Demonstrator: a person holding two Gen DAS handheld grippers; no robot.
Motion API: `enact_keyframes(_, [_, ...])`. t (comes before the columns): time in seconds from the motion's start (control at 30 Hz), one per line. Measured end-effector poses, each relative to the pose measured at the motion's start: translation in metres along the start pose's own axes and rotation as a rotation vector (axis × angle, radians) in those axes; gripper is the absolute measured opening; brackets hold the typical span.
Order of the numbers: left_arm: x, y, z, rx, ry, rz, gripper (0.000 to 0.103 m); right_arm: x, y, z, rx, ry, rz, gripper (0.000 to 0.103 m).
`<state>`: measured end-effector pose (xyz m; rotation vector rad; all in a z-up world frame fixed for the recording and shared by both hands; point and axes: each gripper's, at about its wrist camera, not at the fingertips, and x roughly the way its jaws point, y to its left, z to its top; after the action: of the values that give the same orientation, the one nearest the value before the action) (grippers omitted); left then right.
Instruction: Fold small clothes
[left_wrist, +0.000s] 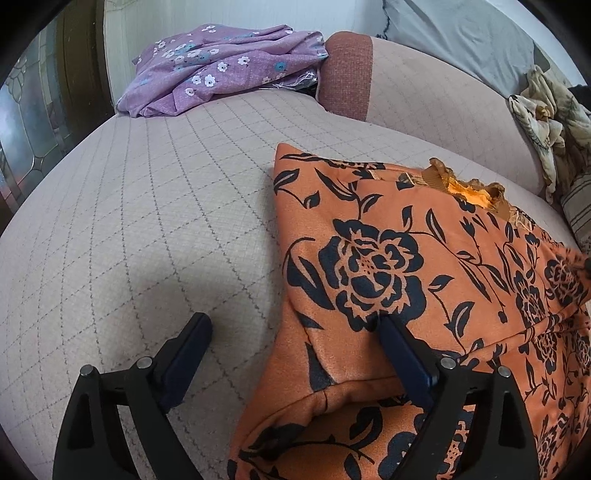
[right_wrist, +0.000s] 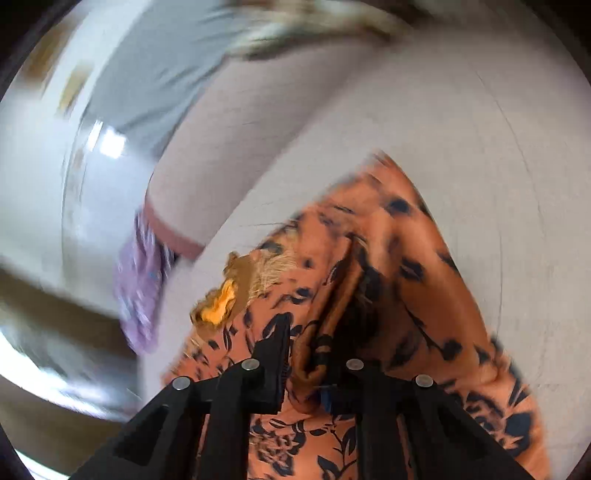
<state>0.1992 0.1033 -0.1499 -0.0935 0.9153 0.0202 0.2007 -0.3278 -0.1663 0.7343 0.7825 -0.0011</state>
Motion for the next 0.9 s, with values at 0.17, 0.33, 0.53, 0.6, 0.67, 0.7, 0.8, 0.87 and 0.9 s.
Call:
enact_keyframes(0.17, [0.0,0.001,0.0,-0.002,0.001,-0.007,0.093,0.035,-0.003,-0.015,-0.245,0.034,-0.383,0.024])
enact_keyframes(0.33, [0.001,-0.001,0.0,0.01,0.003,0.003,0.095,-0.01,-0.005,-0.01,-0.16,-0.087,-0.316,0.057])
enact_keyframes(0.53, [0.002,-0.002,-0.001,0.013,0.002,0.001,0.096,-0.011,0.035,-0.006,-0.236,-0.054,0.047,0.086])
enact_keyframes(0.6, [0.002,-0.002,-0.001,0.014,0.004,-0.002,0.097,0.034,0.019,-0.005,-0.178,0.114,0.079,0.085])
enact_keyframes(0.67, [0.002,0.0,-0.002,0.013,0.006,-0.006,0.097,0.053,-0.012,-0.009,-0.075,0.179,-0.024,0.072])
enact_keyframes(0.7, [0.003,0.0,-0.002,0.011,0.007,-0.009,0.098,0.036,-0.009,-0.007,-0.063,0.122,0.012,0.076])
enact_keyframes(0.8, [0.004,-0.003,0.0,0.026,0.024,0.003,0.099,0.001,0.008,-0.006,-0.135,0.068,0.018,0.082])
enact_keyframes(0.87, [-0.006,-0.002,0.002,0.032,0.046,0.021,0.099,-0.023,0.011,-0.011,-0.174,0.063,0.025,0.082])
enact_keyframes(0.9, [-0.013,0.0,0.001,0.026,0.046,0.022,0.099,-0.036,0.007,-0.015,-0.181,0.069,0.023,0.082])
